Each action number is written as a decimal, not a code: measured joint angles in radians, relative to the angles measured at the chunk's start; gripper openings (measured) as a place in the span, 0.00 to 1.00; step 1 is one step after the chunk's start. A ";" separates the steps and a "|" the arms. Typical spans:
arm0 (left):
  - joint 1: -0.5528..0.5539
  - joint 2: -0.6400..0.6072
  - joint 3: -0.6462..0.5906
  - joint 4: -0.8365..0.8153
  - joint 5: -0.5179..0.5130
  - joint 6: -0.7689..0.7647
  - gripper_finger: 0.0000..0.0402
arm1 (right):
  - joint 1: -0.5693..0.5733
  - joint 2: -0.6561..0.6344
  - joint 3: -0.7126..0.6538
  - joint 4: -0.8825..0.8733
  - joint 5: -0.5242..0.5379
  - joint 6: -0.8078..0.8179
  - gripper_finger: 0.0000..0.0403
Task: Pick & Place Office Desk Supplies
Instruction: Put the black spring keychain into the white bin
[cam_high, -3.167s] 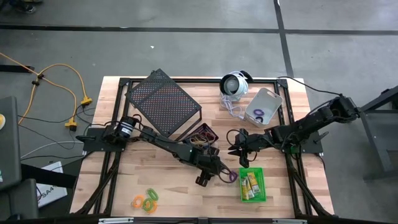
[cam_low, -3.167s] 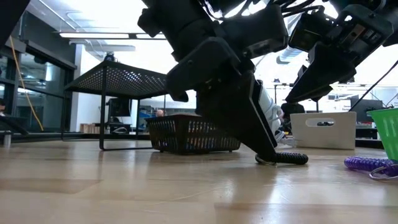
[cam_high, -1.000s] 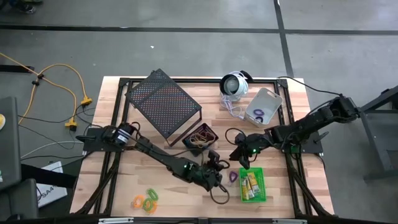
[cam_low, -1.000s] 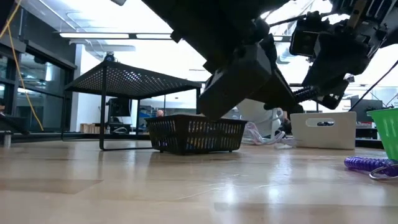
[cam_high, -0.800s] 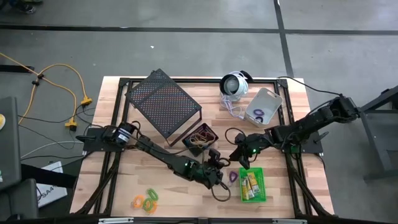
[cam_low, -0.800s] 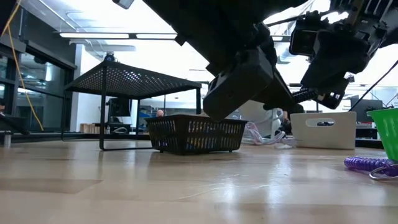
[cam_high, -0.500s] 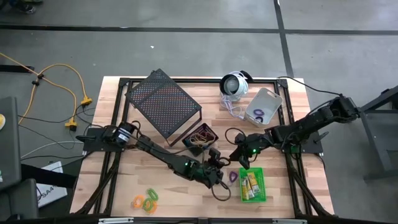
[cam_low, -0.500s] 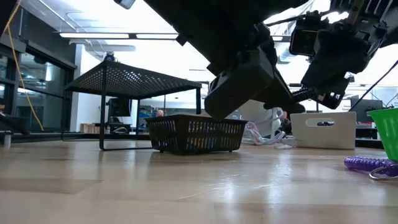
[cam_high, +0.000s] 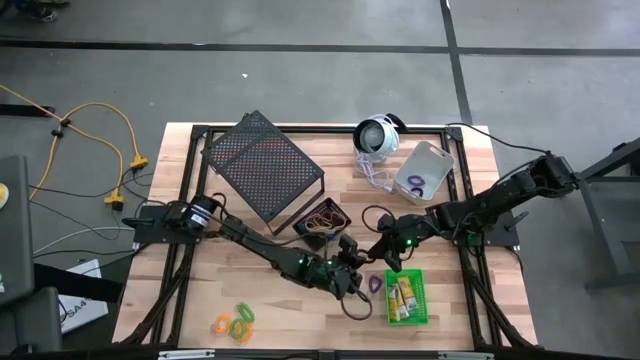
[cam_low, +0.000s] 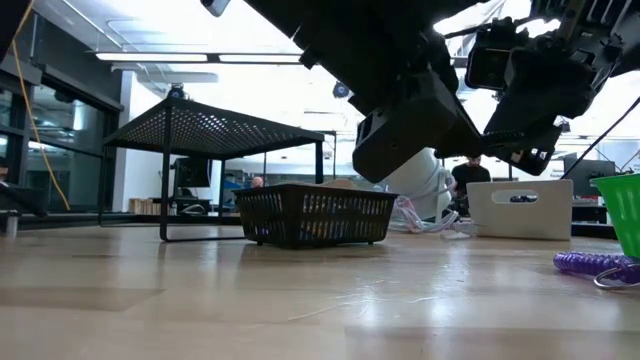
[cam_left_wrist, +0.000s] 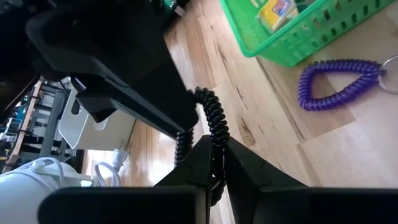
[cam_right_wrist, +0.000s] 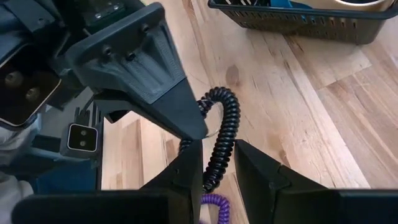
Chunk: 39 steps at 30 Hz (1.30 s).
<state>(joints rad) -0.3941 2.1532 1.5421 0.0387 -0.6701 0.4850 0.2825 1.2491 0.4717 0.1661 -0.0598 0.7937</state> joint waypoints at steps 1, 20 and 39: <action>0.002 0.000 0.000 0.000 0.000 0.000 0.06 | 0.000 0.000 0.000 0.000 -0.001 0.000 0.20; 0.003 0.000 0.000 0.009 -0.014 0.048 0.06 | 0.000 0.000 0.000 0.000 -0.014 0.022 0.05; -0.004 0.000 0.000 0.038 -0.012 0.121 0.18 | 0.000 0.000 -0.001 0.000 0.009 0.012 0.02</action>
<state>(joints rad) -0.3977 2.1532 1.5421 0.0769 -0.6825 0.6057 0.2825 1.2491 0.4709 0.1661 -0.0511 0.8055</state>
